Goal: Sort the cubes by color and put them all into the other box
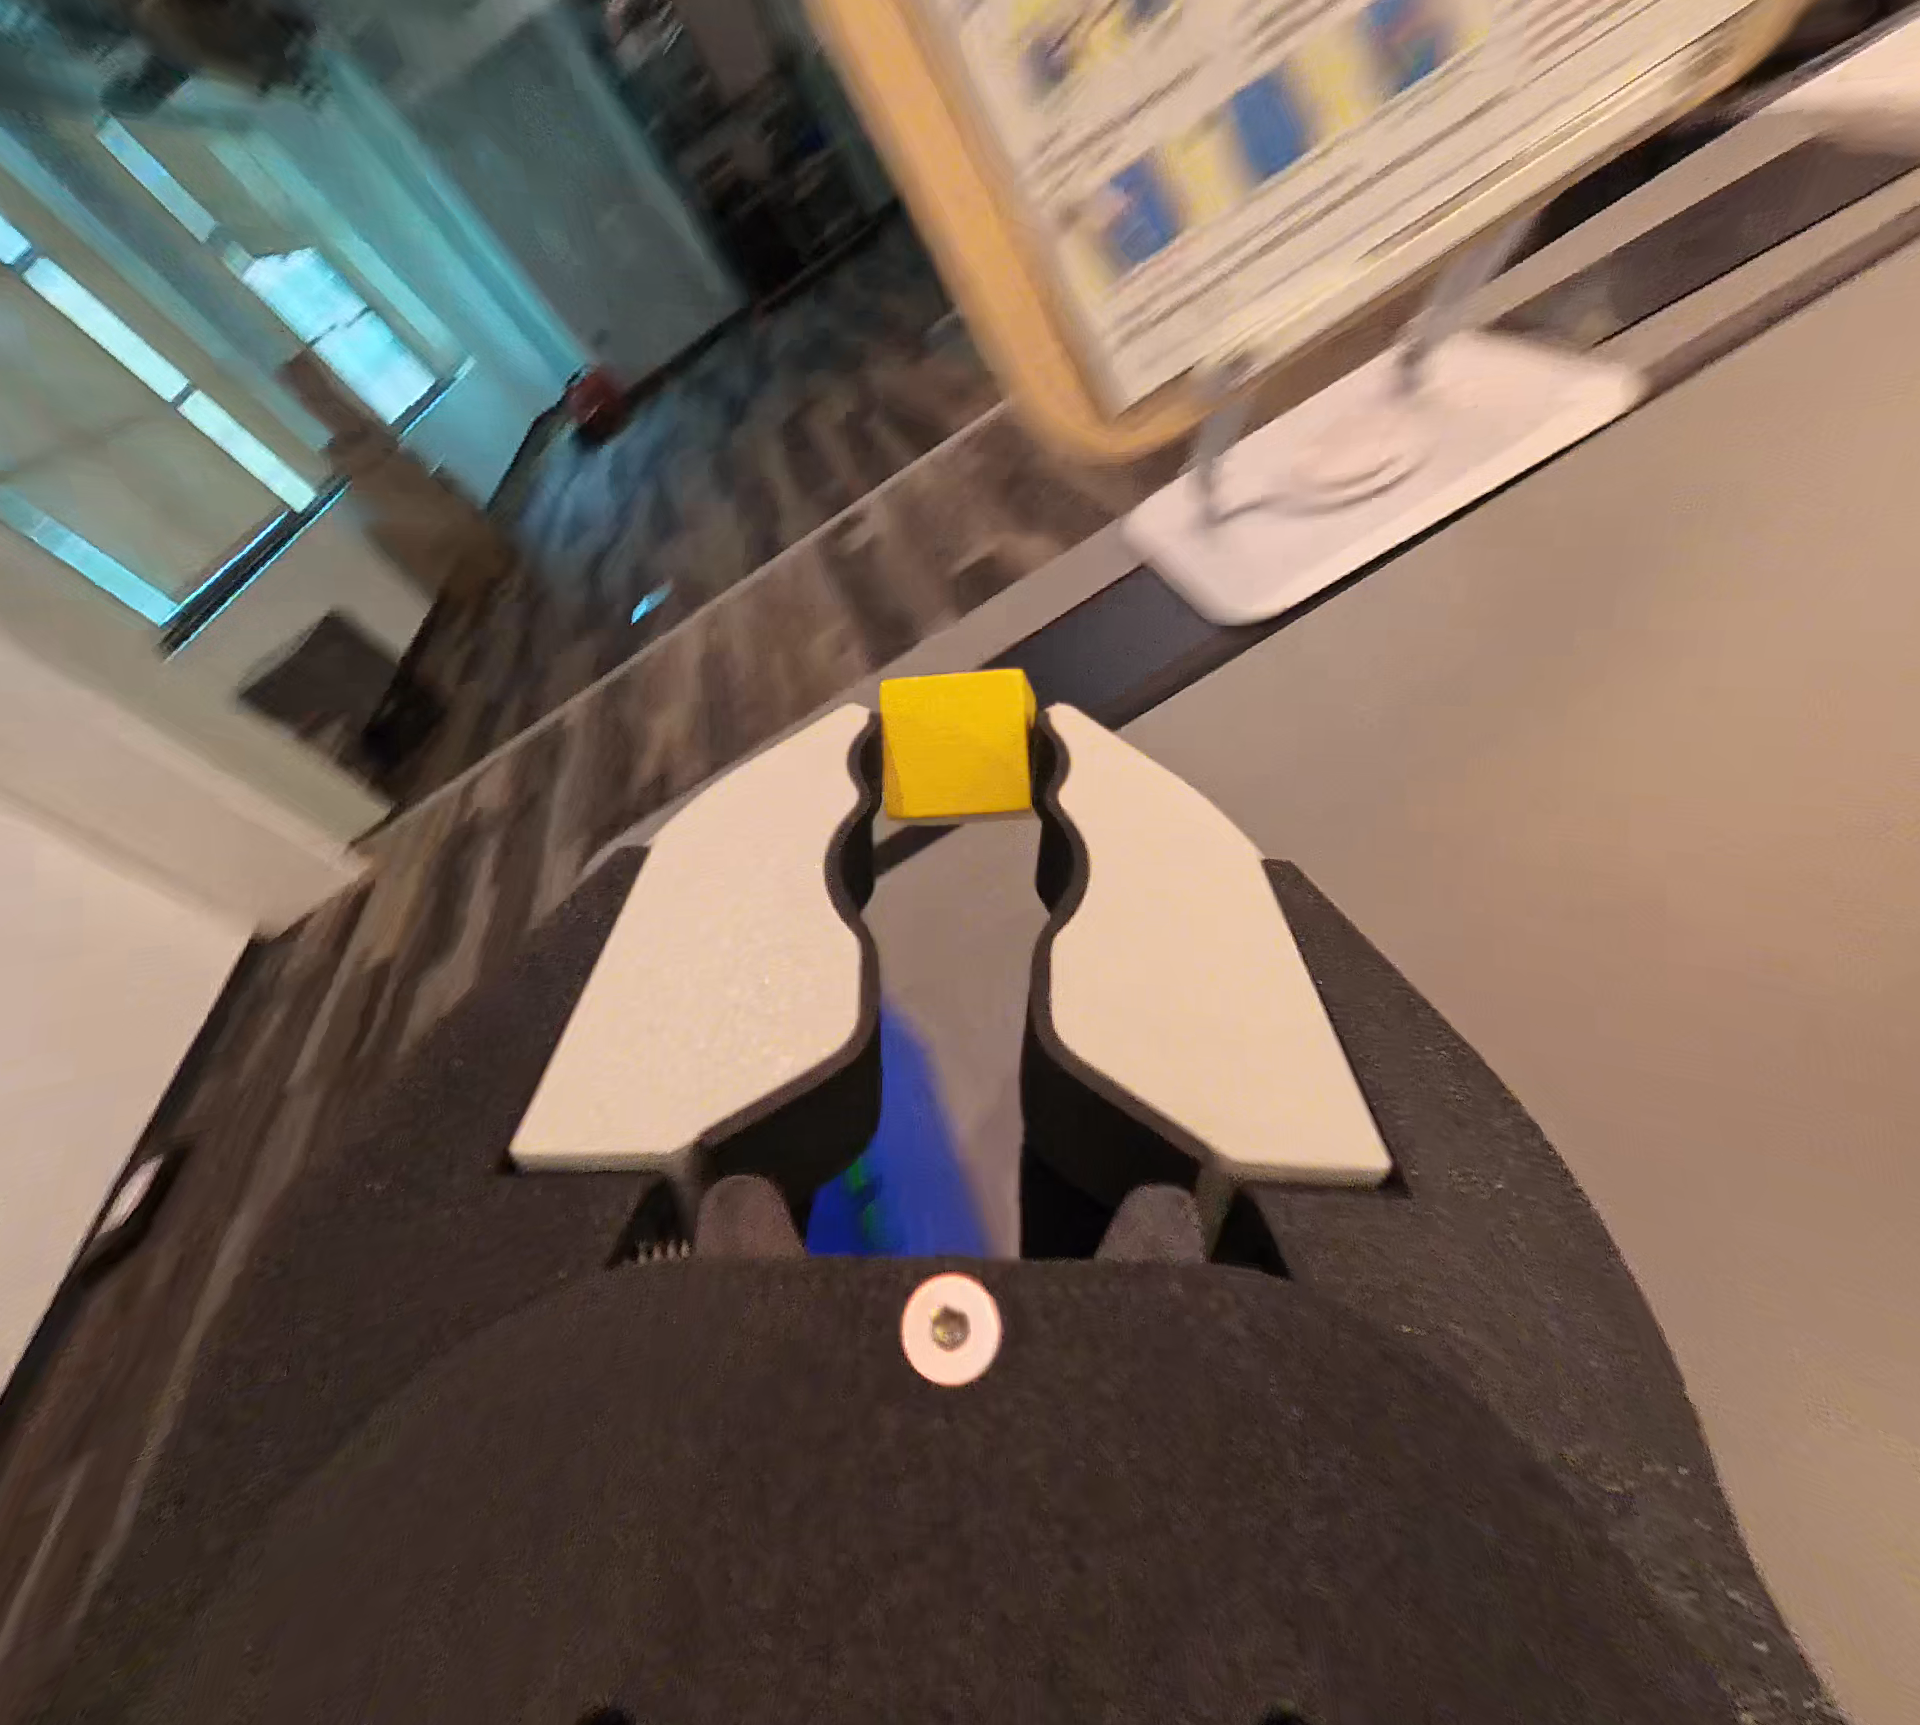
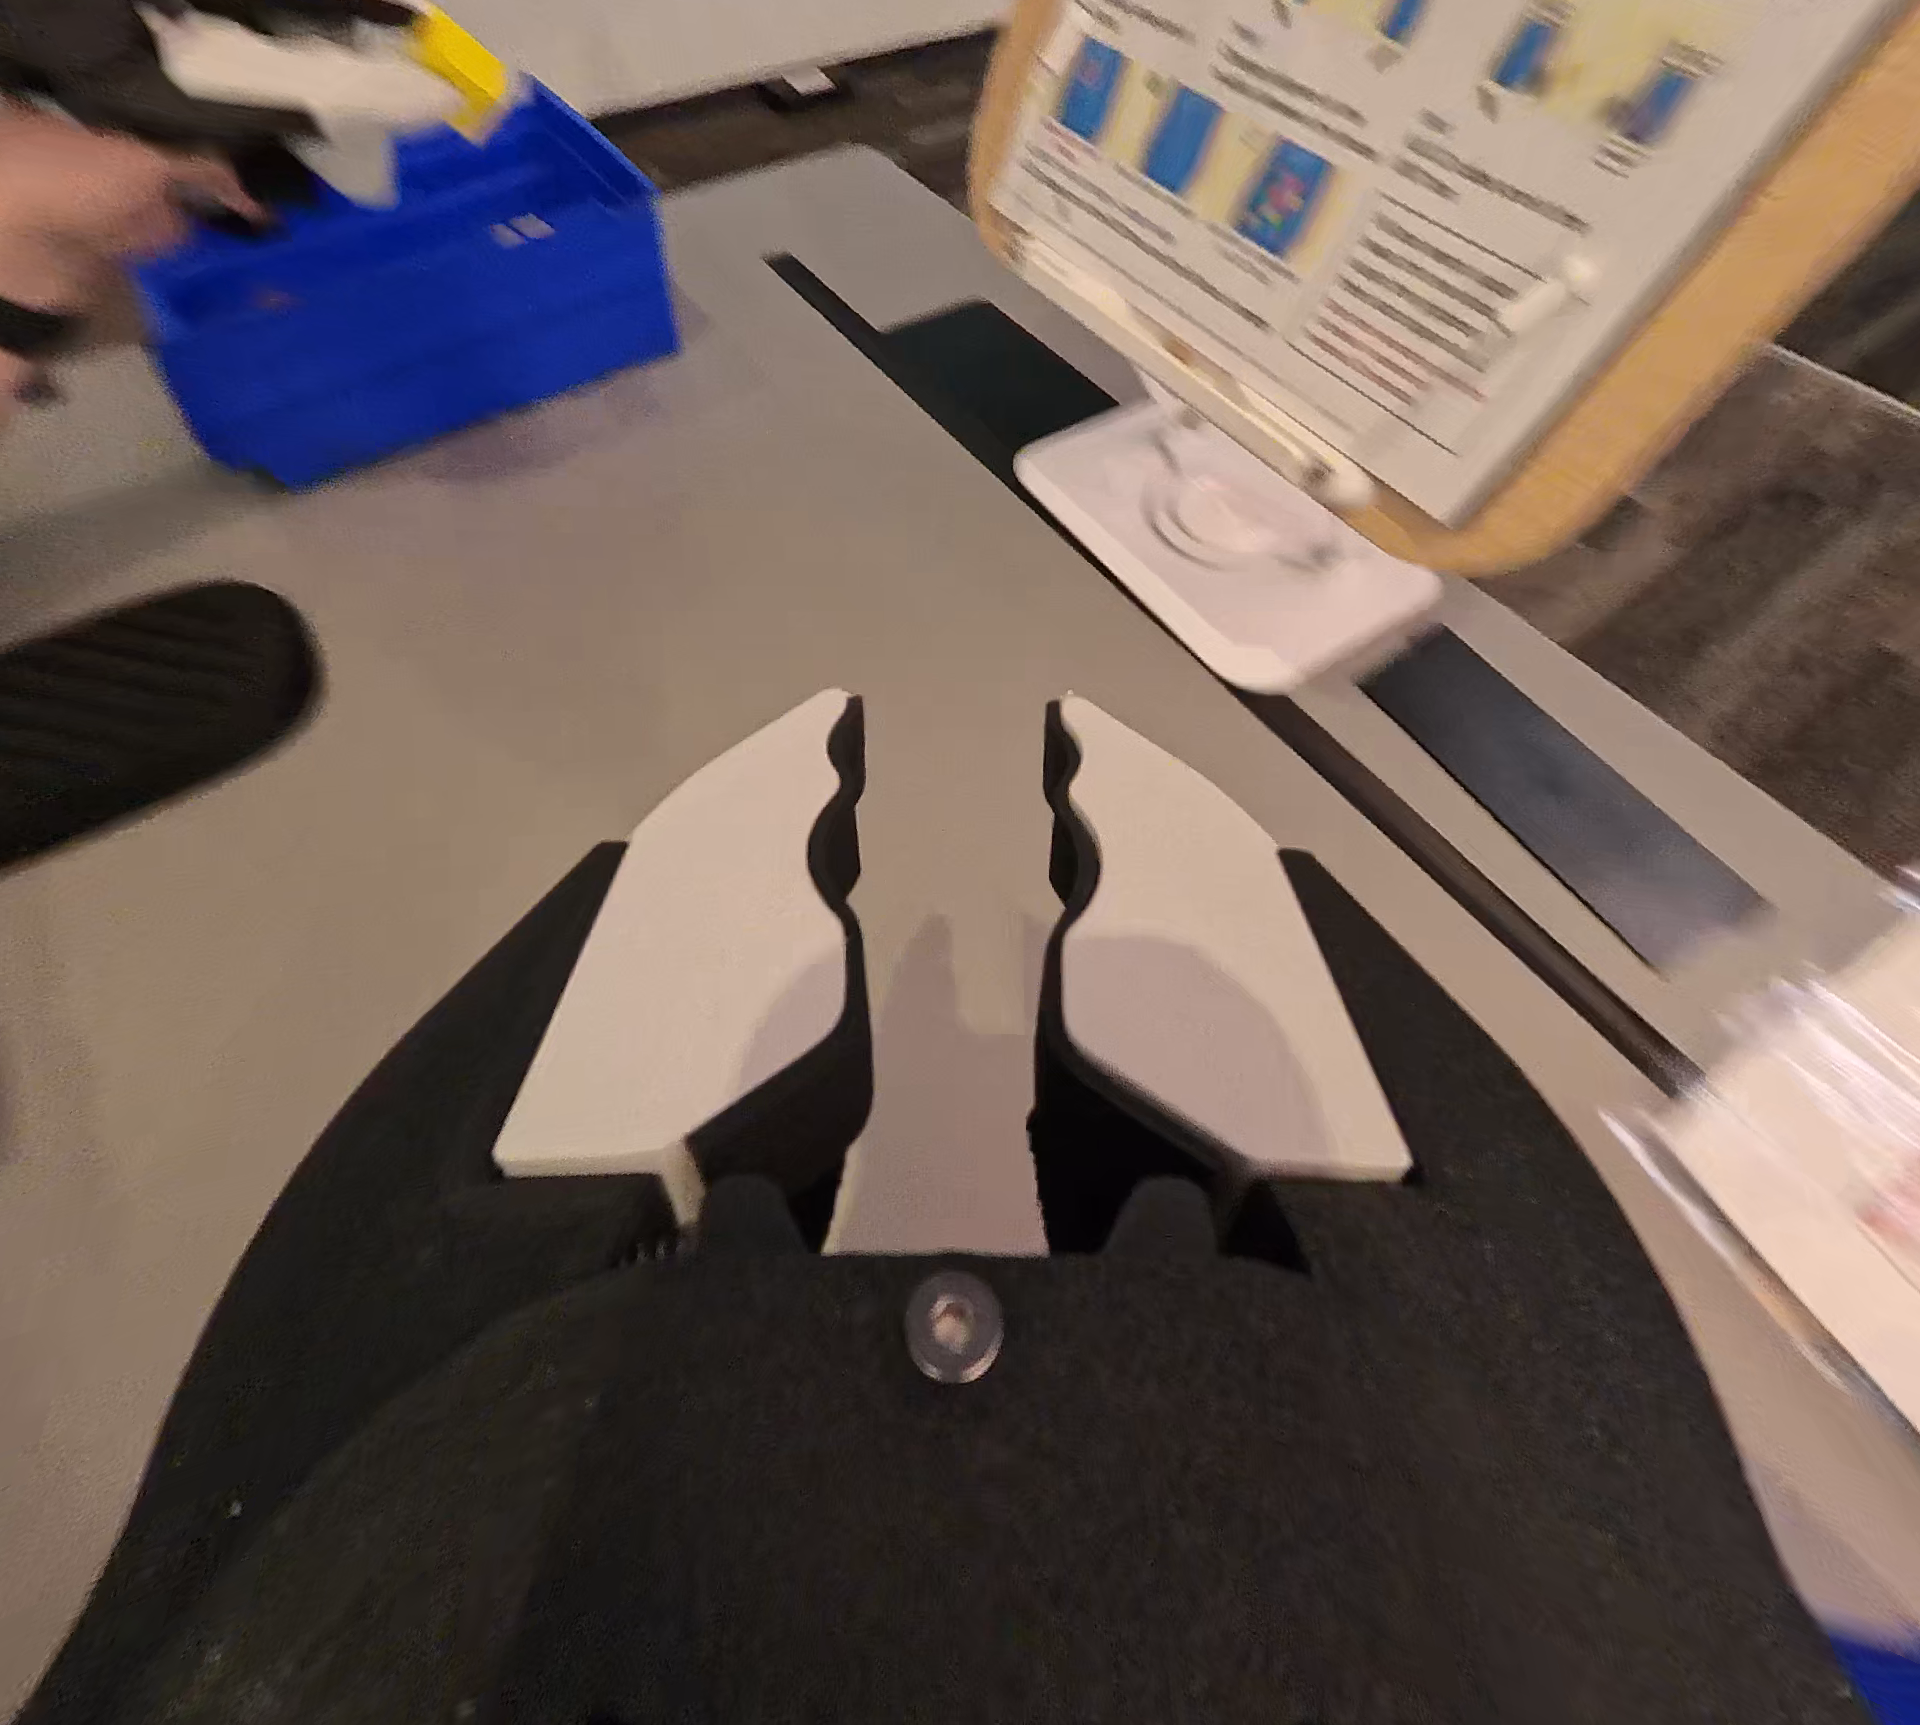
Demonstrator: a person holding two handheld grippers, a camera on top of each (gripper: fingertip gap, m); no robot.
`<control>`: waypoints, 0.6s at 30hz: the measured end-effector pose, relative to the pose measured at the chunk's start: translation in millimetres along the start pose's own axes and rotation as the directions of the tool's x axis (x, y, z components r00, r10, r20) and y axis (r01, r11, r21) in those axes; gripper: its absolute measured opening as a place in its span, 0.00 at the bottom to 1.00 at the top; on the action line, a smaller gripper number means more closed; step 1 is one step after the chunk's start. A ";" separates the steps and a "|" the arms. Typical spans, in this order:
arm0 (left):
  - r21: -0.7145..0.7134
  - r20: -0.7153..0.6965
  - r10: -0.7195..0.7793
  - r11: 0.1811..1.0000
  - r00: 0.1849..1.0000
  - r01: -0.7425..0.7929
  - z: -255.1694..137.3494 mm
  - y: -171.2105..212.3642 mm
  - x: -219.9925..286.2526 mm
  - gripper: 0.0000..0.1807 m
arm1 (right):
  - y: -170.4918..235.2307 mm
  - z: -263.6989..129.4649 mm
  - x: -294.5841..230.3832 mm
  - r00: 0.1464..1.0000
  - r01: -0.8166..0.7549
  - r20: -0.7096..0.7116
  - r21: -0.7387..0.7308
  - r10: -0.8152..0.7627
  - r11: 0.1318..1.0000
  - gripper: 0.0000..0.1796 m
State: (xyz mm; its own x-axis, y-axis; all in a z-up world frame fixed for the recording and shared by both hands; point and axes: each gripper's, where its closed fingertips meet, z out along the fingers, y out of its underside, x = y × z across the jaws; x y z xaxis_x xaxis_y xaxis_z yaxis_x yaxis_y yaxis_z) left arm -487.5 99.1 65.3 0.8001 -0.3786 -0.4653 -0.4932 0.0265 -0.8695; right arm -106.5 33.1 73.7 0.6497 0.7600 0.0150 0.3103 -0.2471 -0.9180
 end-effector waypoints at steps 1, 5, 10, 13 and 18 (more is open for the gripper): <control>0.057 -0.049 0.004 0.998 0.999 -0.001 -1.0 -21.4 23.1 0.15 | -11.4 9.0 -15.8 0.997 -0.027 0.069 0.048 0.023 0.998 0.19; 0.261 -0.191 0.093 0.965 0.977 -0.041 -8.4 -96.4 105.3 0.15 | -53.6 29.9 -77.4 0.899 -0.265 0.404 0.188 0.172 0.946 0.21; 0.431 -0.231 0.296 0.885 0.927 -0.176 -14.6 -154.0 181.6 0.15 | -59.5 42.8 -104.5 0.836 -0.356 0.488 0.133 0.252 0.925 0.31; 0.456 -0.215 0.374 0.855 0.902 -0.246 -9.5 -166.7 211.2 0.15 | -57.2 46.4 -95.7 0.896 -0.316 0.371 0.149 0.243 0.937 0.39; 0.492 -0.254 0.427 0.830 0.868 -0.264 -8.2 -170.9 251.5 0.15 | -43.7 54.2 -92.5 0.914 -0.298 0.312 0.074 0.261 0.952 0.37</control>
State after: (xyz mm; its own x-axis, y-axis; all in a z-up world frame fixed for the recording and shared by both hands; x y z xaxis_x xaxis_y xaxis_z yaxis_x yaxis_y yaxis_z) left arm -204.8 -8.3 98.2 0.3973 -0.5522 -0.7330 -0.4523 0.5771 -0.6799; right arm -217.8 6.1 91.0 0.4585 0.8170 -0.3497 0.0507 -0.4169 -0.9075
